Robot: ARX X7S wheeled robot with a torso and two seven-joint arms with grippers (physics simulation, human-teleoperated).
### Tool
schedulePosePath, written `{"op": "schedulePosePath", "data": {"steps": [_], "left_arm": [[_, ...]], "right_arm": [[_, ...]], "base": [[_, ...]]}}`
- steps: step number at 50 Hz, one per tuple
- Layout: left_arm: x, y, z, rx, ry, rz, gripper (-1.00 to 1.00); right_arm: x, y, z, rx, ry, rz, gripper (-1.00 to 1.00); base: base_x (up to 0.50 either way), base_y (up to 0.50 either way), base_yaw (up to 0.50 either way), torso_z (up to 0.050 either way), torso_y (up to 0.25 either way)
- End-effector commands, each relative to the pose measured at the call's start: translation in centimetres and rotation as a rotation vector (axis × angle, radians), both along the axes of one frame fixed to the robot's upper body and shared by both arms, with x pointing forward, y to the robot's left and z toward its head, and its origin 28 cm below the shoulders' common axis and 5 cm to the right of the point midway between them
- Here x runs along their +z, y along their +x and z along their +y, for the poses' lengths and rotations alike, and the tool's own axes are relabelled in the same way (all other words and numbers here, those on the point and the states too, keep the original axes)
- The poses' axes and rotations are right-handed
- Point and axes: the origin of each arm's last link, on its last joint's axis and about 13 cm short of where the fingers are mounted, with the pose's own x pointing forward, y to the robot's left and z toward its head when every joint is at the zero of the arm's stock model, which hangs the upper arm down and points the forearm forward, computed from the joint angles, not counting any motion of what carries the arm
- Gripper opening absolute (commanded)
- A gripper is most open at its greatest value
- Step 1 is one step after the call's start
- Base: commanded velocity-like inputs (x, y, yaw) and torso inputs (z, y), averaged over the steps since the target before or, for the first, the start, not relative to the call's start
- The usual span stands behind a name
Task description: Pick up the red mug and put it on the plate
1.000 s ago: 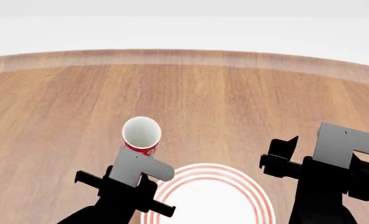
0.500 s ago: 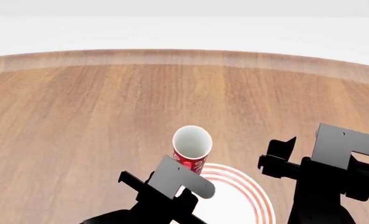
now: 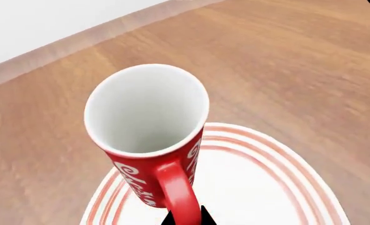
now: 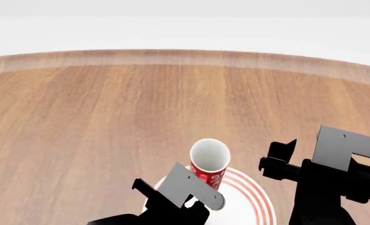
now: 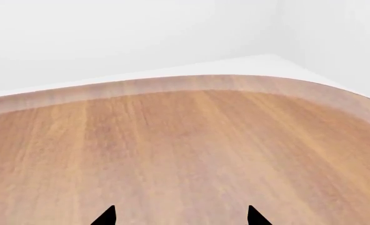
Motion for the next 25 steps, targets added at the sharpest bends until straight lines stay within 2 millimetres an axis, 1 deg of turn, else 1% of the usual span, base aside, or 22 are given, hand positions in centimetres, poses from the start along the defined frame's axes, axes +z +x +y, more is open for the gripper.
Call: {"op": "schedulePosePath", "data": {"steps": [1,11,25], "left_arm": [[0.2,0.05,0.04,-0.024,0.012,0.036,-1.0],[0.13,-0.03,0.21,-0.057,0.049,0.069,-1.0],[-0.01,-0.08,0.53,-0.086,0.056,0.148,-1.0]], "right_arm": [[-0.31,0.07,-0.03,0.0,0.003,0.005,1.0],[-0.49,0.29,0.0,0.0,0.004,0.009,1.0],[-0.65,0.24,-0.07,0.0,0.006,0.011,1.0]], "base": [[0.0,0.0,0.0,0.0,0.0],[0.0,0.0,0.0,0.0,0.0],[0.0,0.0,0.0,0.0,0.0]]}}
